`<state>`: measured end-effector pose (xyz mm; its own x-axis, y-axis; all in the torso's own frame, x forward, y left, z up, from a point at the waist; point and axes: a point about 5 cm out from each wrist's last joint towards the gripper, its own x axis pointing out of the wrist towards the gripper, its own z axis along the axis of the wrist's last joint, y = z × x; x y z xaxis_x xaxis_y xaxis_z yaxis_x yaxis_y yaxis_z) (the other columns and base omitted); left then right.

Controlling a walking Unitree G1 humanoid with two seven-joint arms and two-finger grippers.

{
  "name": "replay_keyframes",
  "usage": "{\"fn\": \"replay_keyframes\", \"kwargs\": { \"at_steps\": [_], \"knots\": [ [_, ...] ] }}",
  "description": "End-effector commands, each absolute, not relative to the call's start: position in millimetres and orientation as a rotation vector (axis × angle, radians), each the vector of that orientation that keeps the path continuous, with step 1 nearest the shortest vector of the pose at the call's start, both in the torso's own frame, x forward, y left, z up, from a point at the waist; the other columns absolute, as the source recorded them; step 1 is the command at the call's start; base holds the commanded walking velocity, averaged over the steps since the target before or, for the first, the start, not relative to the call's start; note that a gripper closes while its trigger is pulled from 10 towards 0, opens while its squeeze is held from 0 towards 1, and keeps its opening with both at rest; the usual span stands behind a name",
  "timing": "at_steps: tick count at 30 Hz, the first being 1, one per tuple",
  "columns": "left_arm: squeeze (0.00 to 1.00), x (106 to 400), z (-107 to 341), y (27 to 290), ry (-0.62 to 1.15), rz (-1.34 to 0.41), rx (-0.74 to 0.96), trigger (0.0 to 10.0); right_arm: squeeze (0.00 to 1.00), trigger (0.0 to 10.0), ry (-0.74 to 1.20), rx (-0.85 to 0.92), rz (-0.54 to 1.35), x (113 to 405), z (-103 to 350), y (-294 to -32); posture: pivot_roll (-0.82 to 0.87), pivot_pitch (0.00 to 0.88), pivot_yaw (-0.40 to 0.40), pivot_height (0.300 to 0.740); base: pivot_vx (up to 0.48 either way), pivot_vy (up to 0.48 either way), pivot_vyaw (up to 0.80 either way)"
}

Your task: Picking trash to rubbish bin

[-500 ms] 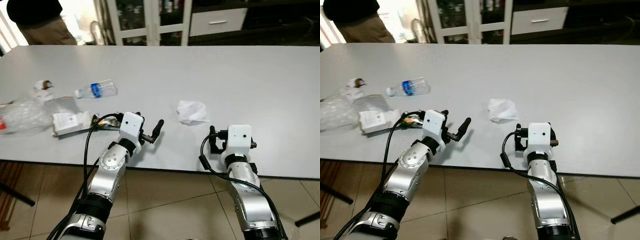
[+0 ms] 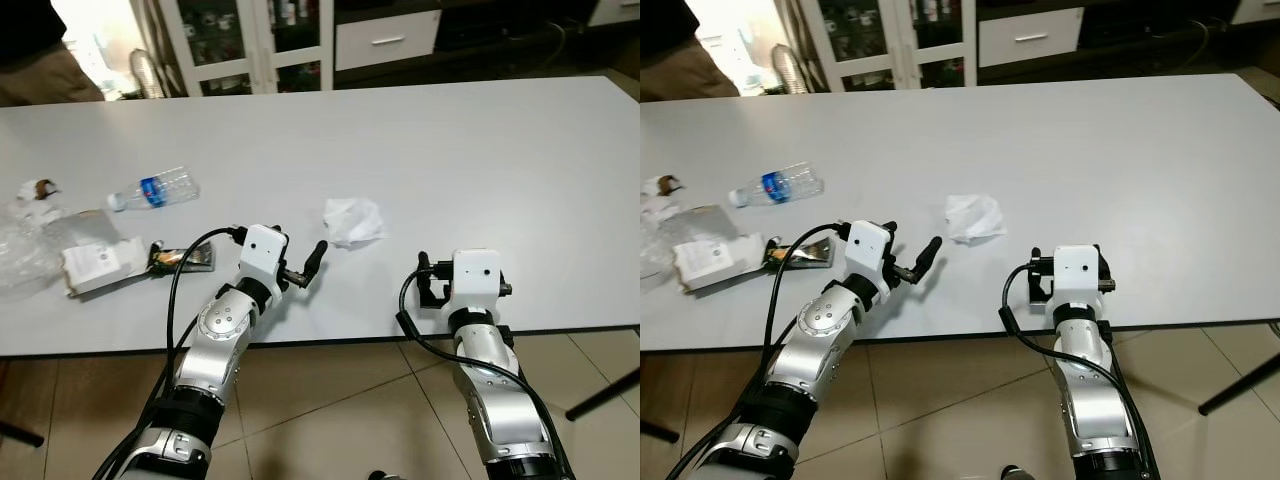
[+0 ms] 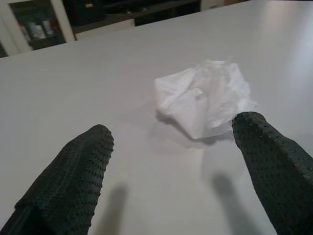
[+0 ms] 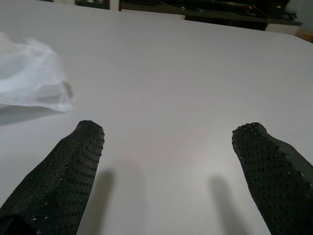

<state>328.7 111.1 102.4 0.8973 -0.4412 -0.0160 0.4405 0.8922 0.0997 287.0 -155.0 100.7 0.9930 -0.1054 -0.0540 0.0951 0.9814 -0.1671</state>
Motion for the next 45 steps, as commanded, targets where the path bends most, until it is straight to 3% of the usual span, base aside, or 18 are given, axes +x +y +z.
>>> {"fn": "replay_keyframes", "kwargs": {
  "at_steps": [1, 12, 20, 29, 45],
  "knots": [
    [0.00, 331.0, 103.9, 113.7, -0.005, -0.453, 0.109, 10.0, 0.00, 10.0, 0.051, -0.164, -0.100, 286.8, 105.2, -153.8, -0.03, 0.055, 0.075, 0.740, 0.000, 0.000, -0.75],
    [0.00, 330.8, 103.8, 113.8, -0.006, -0.451, 0.112, 10.0, 0.00, 10.0, 0.050, -0.163, -0.097, 286.8, 104.9, -153.7, -0.03, 0.057, 0.071, 0.740, 0.000, 0.000, -0.73],
    [0.00, 330.6, 103.3, 115.9, -0.003, -0.441, 0.117, 10.0, 0.00, 10.0, 0.042, -0.161, -0.075, 286.6, 105.3, -151.3, -0.03, 0.057, 0.069, 0.740, 0.000, 0.000, 0.00],
    [0.00, 334.9, 107.6, 132.9, 0.005, -0.444, 0.137, 10.0, 0.00, 10.0, 0.040, -0.152, -0.045, 289.8, 106.0, -148.2, -0.02, 0.055, 0.065, 0.740, 0.000, 0.000, 0.00],
    [0.00, 330.3, 128.7, 173.9, 0.078, -0.666, 0.193, 10.0, 0.00, 10.0, 0.061, -0.130, 0.033, 295.0, 100.9, -136.3, 0.02, 0.085, 0.076, 0.740, 0.000, 0.000, 0.00]
  ]
}}
